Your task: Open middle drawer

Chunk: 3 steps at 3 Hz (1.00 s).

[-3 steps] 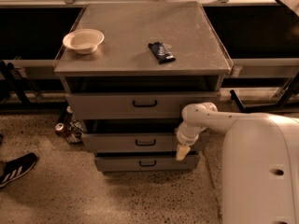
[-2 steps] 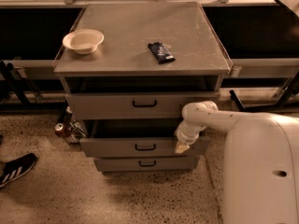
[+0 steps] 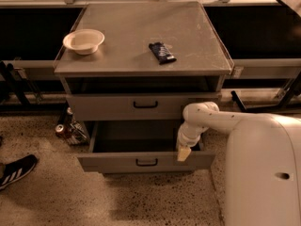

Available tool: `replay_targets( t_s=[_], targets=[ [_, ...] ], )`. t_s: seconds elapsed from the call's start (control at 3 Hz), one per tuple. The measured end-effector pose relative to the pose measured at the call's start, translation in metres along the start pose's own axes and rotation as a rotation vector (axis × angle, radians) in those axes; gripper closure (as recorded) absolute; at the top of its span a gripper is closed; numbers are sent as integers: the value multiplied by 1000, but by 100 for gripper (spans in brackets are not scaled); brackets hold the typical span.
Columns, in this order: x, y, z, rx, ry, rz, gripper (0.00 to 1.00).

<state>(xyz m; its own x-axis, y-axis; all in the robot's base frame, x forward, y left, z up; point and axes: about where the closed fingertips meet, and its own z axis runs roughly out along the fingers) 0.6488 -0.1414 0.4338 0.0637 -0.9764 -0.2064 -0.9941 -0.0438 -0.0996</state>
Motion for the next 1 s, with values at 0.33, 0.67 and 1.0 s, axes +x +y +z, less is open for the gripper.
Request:
replay_targets(
  t_s=[0.33, 0.67, 1.0],
  targets=[
    [0, 0, 0, 0, 0, 0, 54],
    [0, 0, 0, 0, 0, 0, 31],
    [0, 0, 0, 0, 0, 0, 8]
  ],
)
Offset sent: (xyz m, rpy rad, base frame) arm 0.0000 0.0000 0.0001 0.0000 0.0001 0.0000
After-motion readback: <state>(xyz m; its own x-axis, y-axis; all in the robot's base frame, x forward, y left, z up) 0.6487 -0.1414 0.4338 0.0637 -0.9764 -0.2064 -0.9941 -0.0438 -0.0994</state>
